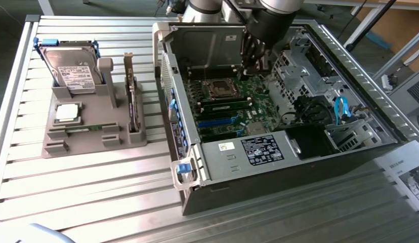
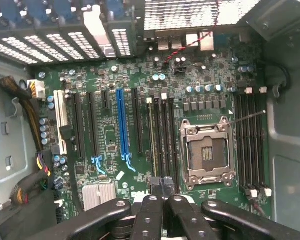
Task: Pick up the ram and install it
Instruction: 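Press down the ram until it locks into place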
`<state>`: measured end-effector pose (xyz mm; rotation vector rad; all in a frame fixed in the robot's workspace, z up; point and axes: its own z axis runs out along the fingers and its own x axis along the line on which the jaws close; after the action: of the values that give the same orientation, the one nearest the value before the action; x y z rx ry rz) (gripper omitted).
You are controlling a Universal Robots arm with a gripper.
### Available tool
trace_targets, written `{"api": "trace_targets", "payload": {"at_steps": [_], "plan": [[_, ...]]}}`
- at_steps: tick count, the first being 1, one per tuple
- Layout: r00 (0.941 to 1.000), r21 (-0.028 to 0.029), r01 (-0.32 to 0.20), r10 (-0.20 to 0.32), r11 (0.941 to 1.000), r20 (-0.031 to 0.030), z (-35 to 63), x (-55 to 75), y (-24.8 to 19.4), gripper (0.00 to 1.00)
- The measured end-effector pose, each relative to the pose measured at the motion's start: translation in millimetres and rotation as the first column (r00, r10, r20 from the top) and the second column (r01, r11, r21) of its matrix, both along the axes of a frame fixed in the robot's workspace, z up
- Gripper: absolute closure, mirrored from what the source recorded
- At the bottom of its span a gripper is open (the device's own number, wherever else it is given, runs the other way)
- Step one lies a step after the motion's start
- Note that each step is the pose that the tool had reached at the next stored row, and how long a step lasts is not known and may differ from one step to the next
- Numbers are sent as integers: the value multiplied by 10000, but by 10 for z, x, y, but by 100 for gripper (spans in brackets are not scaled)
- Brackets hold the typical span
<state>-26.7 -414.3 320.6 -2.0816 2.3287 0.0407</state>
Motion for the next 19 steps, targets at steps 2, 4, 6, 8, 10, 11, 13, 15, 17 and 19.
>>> {"api": "trace_targets", "payload": {"at_steps": [2, 4, 6, 8, 10, 11, 13, 15, 17, 19], "plan": [[9992, 0, 394, -394, 9992, 0, 0, 0, 0, 90], [9967, 0, 807, -807, 9967, 0, -1, 0, 0, 90], [9935, 1, 1139, -1139, 9935, 0, -1, 0, 0, 90], [9893, 0, 1456, -1456, 9893, 0, -2, 0, 0, 90], [9842, -1, 1772, -1772, 9842, 0, -2, 0, 0, 90], [9808, 0, 1950, -1950, 9808, 0, -2, 0, 0, 90], [9742, -1, 2259, -2259, 9742, 0, -2, 0, 0, 90], [9663, 0, 2576, -2576, 9663, 0, -3, 0, 0, 90], [9575, 0, 2885, -2885, 9575, 0, -3, 0, 0, 90], [9477, 0, 3191, -3191, 9477, 0, -3, 0, 0, 90]]}}
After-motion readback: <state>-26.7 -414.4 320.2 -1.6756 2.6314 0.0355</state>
